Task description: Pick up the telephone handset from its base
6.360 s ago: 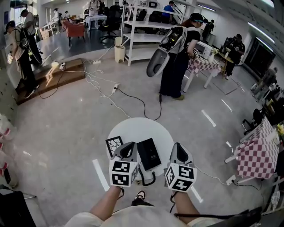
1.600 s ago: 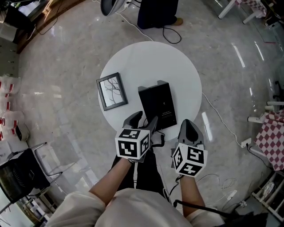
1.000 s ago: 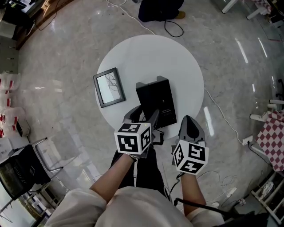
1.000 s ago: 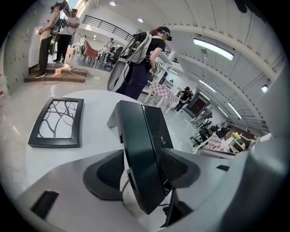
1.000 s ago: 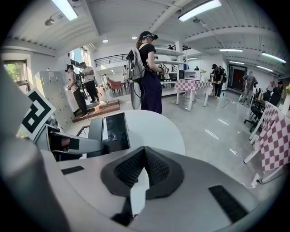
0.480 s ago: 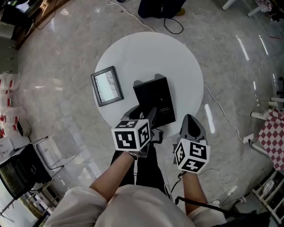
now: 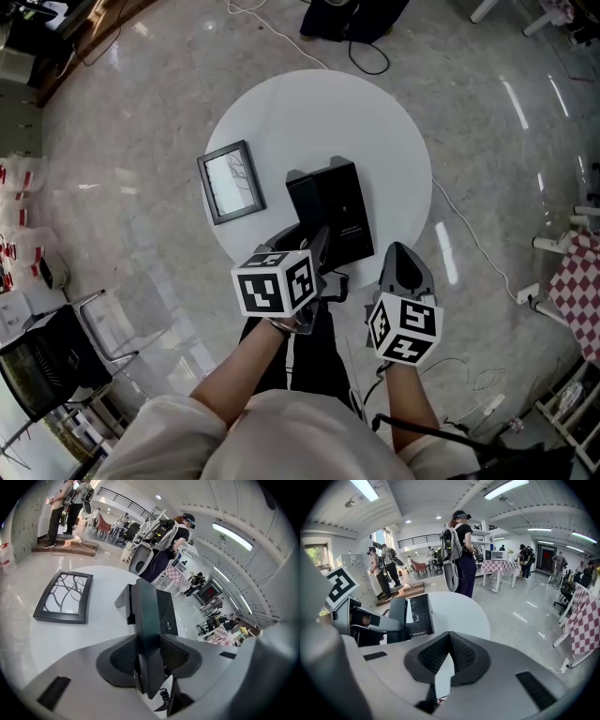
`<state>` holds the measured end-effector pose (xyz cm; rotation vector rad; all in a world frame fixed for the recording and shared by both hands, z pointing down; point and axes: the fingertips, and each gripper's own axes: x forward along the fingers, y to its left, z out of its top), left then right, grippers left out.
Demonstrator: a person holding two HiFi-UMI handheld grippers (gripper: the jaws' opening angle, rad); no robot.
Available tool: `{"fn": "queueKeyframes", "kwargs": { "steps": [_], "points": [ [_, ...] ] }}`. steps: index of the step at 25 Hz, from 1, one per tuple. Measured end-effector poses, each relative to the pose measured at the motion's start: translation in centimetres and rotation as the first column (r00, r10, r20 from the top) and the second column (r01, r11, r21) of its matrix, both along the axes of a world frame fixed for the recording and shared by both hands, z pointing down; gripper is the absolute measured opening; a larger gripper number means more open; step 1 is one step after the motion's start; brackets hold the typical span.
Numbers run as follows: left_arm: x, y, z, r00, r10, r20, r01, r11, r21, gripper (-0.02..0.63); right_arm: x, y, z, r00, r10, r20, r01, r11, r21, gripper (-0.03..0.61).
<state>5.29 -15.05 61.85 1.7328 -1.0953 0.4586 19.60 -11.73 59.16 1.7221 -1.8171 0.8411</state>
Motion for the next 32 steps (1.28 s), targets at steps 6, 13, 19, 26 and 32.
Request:
{"fn": "queueKeyframes", "kwargs": {
  "steps": [6, 13, 19, 26, 32],
  "points": [
    [0.1, 0.1, -0.9, 1.000, 0.007, -0.010, -0.007, 1.000, 0.021, 0.114, 0.0, -0.1, -0.3, 1.000, 0.004, -0.002, -0.004, 1.000, 0.003, 0.025],
    [0.0, 0.2, -1.4, 0.999, 0.008, -0.037, -0.007, 1.000, 0.027, 0.086, -0.4, -0.3, -0.8, 1.000, 0.008, 0.001, -0.008, 1.000, 0.018, 0.025],
    [0.3, 0.3, -2.3, 0.998, 0.022, -0.051, -0.019, 0.999, 0.043, 0.084, -0.6, -0.1, -1.4, 1.000, 0.013, 0.003, -0.013, 1.000, 0.027, 0.025],
    [0.2, 0.2, -3.4, 0.998, 0.040, -0.056, -0.036, 0.997, 0.062, 0.084, -0.8, -0.3, -2.3, 1.000, 0.022, 0.003, -0.022, 0.999, 0.048, 0.025],
    [0.1, 0.3, -4.6, 0.997, 0.059, -0.055, -0.054, 0.995, 0.083, 0.084, -1.2, -0.6, -3.5, 1.000, 0.022, 0.005, -0.022, 0.997, 0.072, 0.025]
  ]
}}
